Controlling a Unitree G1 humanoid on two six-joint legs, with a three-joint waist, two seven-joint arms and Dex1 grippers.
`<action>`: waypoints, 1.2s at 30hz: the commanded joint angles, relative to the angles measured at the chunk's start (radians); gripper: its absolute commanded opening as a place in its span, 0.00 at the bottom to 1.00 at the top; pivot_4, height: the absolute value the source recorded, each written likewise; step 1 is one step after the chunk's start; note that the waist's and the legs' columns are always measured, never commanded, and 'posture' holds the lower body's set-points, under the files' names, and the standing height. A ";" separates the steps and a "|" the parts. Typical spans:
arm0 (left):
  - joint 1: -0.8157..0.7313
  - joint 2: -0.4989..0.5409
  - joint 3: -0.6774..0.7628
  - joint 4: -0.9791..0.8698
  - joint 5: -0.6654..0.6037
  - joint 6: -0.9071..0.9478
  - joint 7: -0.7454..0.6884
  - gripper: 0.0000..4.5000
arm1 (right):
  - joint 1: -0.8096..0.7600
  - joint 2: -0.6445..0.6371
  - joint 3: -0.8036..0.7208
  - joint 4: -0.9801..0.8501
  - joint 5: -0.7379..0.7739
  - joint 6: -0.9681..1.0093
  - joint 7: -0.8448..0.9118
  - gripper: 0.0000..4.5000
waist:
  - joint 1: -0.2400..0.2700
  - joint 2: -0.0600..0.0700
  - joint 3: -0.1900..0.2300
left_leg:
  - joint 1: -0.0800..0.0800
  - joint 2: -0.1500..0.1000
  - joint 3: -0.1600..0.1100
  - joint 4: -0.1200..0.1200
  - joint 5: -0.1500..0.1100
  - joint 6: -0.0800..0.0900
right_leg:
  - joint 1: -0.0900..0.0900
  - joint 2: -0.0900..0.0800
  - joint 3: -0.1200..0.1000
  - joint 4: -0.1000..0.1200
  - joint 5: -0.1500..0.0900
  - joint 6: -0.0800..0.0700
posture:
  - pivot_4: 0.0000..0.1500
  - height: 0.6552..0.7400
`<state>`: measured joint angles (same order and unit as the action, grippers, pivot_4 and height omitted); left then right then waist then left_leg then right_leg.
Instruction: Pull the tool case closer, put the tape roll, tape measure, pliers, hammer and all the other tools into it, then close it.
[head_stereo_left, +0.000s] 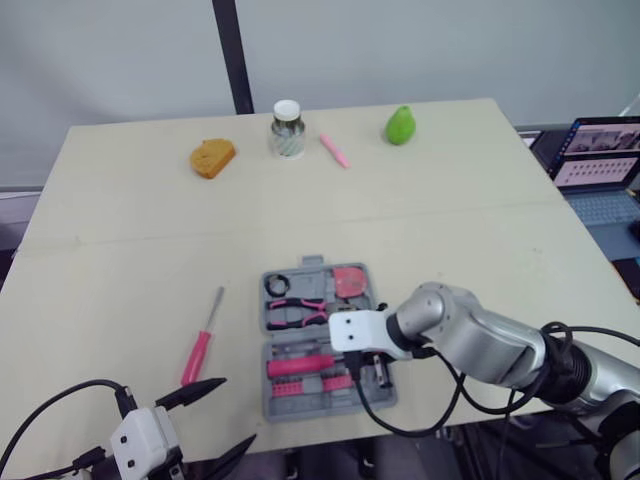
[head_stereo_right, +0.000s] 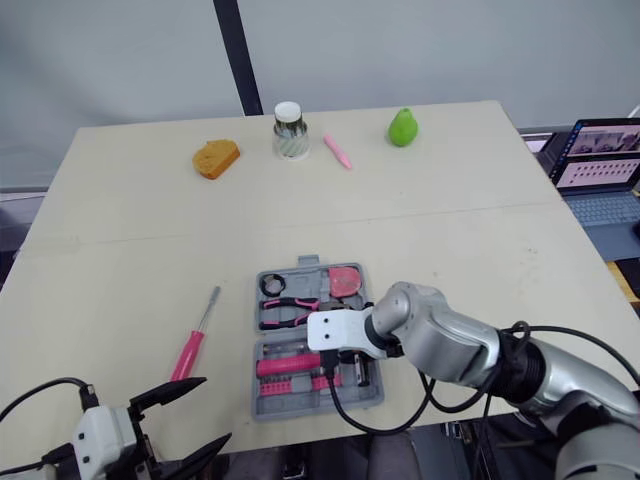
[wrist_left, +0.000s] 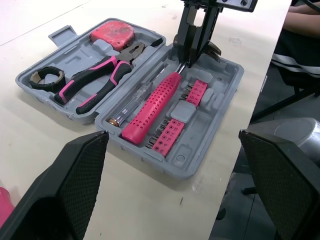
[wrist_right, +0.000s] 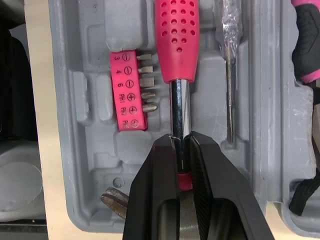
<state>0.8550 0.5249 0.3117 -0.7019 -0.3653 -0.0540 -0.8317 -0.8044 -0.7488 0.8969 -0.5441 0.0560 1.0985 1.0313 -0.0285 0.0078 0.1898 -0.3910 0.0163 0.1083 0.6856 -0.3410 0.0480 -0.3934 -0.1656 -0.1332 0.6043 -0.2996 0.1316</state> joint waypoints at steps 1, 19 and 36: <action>0.003 0.002 0.002 -0.016 -0.001 -0.012 0.000 1.00 | -0.017 0.013 -0.001 -0.023 -0.010 0.002 -0.011 0.00 | 0.000 0.000 0.000 | 0.000 0.000 0.000 0.000 0.000 0.000 | 0.000 0.000 0.000 0.001 0.000 0.000 | 1.00 1.00; -0.009 0.001 -0.005 -0.007 0.012 -0.011 0.001 1.00 | -0.006 0.021 0.001 -0.018 -0.007 0.000 -0.011 0.21 | 0.000 0.000 0.000 | 0.000 0.000 0.000 0.000 0.000 0.000 | 0.000 0.000 0.000 0.002 0.000 0.000 | 1.00 1.00; -0.052 0.008 -0.009 0.006 0.011 0.000 0.002 1.00 | 0.178 0.131 -0.362 -0.055 0.206 -0.145 -0.031 0.99 | 0.001 -0.005 -0.003 | 0.000 0.000 0.000 0.000 0.000 0.000 | 0.000 0.001 0.000 0.004 0.000 0.000 | 1.00 1.00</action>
<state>0.7959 0.5296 0.3014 -0.6923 -0.3496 -0.0513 -0.8312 -0.6499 -0.6242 0.6047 -0.5546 0.2171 1.0055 1.0063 -0.0271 0.0032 0.1871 -0.3909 0.0163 0.1084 0.6856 -0.3412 0.0481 -0.3926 -0.1649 -0.1335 0.6079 -0.2996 0.1316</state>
